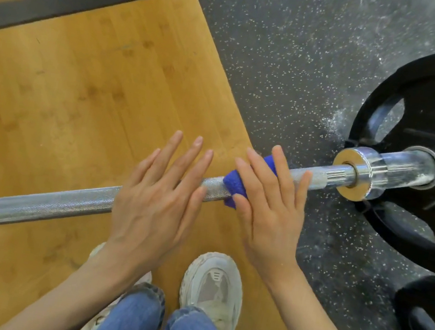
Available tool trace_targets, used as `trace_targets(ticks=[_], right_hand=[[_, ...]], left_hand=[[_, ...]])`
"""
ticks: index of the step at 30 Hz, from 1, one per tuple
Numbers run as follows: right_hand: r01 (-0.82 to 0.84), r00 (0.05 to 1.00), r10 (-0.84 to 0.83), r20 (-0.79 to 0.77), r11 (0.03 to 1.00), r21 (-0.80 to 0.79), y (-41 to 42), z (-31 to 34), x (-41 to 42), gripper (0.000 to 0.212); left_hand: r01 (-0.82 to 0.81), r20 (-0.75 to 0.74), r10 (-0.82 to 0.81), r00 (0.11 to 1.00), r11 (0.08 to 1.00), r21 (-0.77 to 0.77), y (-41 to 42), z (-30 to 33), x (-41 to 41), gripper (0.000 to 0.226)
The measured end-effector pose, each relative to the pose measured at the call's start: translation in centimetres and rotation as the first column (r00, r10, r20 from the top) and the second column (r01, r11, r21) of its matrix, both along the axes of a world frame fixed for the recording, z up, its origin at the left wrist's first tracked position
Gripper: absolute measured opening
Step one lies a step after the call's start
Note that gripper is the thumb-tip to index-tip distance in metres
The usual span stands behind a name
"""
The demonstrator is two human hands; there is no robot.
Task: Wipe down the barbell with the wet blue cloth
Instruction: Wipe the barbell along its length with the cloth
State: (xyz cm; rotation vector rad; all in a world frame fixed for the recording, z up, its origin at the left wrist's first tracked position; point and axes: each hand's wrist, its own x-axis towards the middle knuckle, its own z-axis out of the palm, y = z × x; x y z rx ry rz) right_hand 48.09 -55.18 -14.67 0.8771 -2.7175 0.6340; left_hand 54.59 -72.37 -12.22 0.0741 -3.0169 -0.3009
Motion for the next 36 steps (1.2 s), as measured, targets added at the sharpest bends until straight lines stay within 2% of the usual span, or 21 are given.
trace_targets(ticks=[2,4,6,8,9,10,12,13,15,17,18,20,22,23,27,29,32,36], right_hand=[[0.157,0.988,-0.156,0.019,0.986,-0.05,1.2,0.0,-1.1,0.045],[0.283,0.955,-0.268,0.125,0.95,-0.129,-0.9,0.8,-0.2,0.046],[0.218,0.968,-0.2,0.15,0.969,-0.115,-3.0,0.8,1.9,0.044],[0.053,0.995,-0.05,0.09,0.998,-0.032,-1.9,0.7,1.3,0.043],[0.049,0.997,-0.048,0.064,0.999,-0.009,-0.6,0.6,0.2,0.044],[0.11,0.993,-0.109,0.049,0.994,-0.016,0.4,0.4,-0.8,0.047],[0.279,0.956,-0.268,0.123,0.956,-0.087,0.5,0.8,-1.2,0.049],[0.302,0.945,-0.283,0.161,0.947,-0.106,-0.7,1.3,-0.6,0.049],[0.196,0.966,-0.177,0.189,0.977,-0.087,-2.8,1.5,2.0,0.047],[0.022,0.99,-0.018,0.14,0.999,-0.024,-2.2,1.4,2.0,0.047],[0.013,0.994,-0.014,0.106,1.0,0.014,-1.0,1.2,1.0,0.047],[0.15,0.986,-0.151,0.07,0.988,0.021,1.1,1.0,-0.7,0.049],[0.283,0.952,-0.275,0.131,0.958,-0.043,0.3,1.5,-0.7,0.049],[0.294,0.946,-0.283,0.155,0.954,-0.055,-0.9,1.8,-0.1,0.048],[0.116,0.988,-0.12,0.101,0.992,0.048,-1.0,1.8,0.4,0.047],[0.163,0.985,-0.166,0.045,0.984,0.078,0.7,1.7,-0.7,0.048],[0.251,0.963,-0.253,0.098,0.968,0.028,-1.3,2.3,-0.8,0.041],[0.036,0.998,-0.041,0.057,0.997,0.071,-1.4,2.2,-1.1,0.046]], left_hand=[[0.0,-0.016,0.0,1.0,1.0,0.006,0.1,0.1,0.0,0.05],[-0.002,-0.017,0.002,1.0,1.0,0.009,0.2,0.1,0.0,0.049],[-0.001,-0.021,0.001,1.0,1.0,0.008,0.1,0.0,0.0,0.048],[0.012,-0.021,-0.012,1.0,1.0,0.008,-0.1,-0.1,0.1,0.048],[0.015,-0.018,-0.015,1.0,1.0,0.013,-0.1,0.0,0.2,0.048],[0.018,-0.014,-0.018,1.0,1.0,0.019,-0.1,0.0,0.2,0.048],[0.016,-0.005,-0.016,1.0,1.0,0.026,-0.1,0.0,0.2,0.048],[0.012,-0.003,-0.012,1.0,1.0,0.028,-0.1,-0.1,0.2,0.048],[0.009,-0.002,-0.009,1.0,1.0,0.028,-0.1,-0.1,0.3,0.048],[0.021,-0.005,-0.021,1.0,1.0,0.016,-0.2,-0.2,0.3,0.047],[0.028,-0.007,-0.028,1.0,1.0,0.013,-0.3,-0.2,0.3,0.047],[0.035,-0.014,-0.034,0.999,0.999,0.019,-0.2,-0.2,0.3,0.047],[0.026,-0.02,-0.025,0.999,0.999,0.02,-0.1,-0.3,0.2,0.047],[0.022,-0.019,-0.021,1.0,1.0,0.022,-0.1,-0.3,0.2,0.047],[0.009,0.011,-0.01,1.0,0.999,0.037,0.0,0.1,0.2,0.049],[0.008,0.027,-0.01,1.0,0.999,0.046,0.0,0.3,0.1,0.05],[-0.001,0.014,0.0,1.0,0.999,0.048,0.0,0.3,0.1,0.05],[0.012,-0.045,-0.012,0.999,1.0,0.0,-0.1,-0.4,0.0,0.049]])
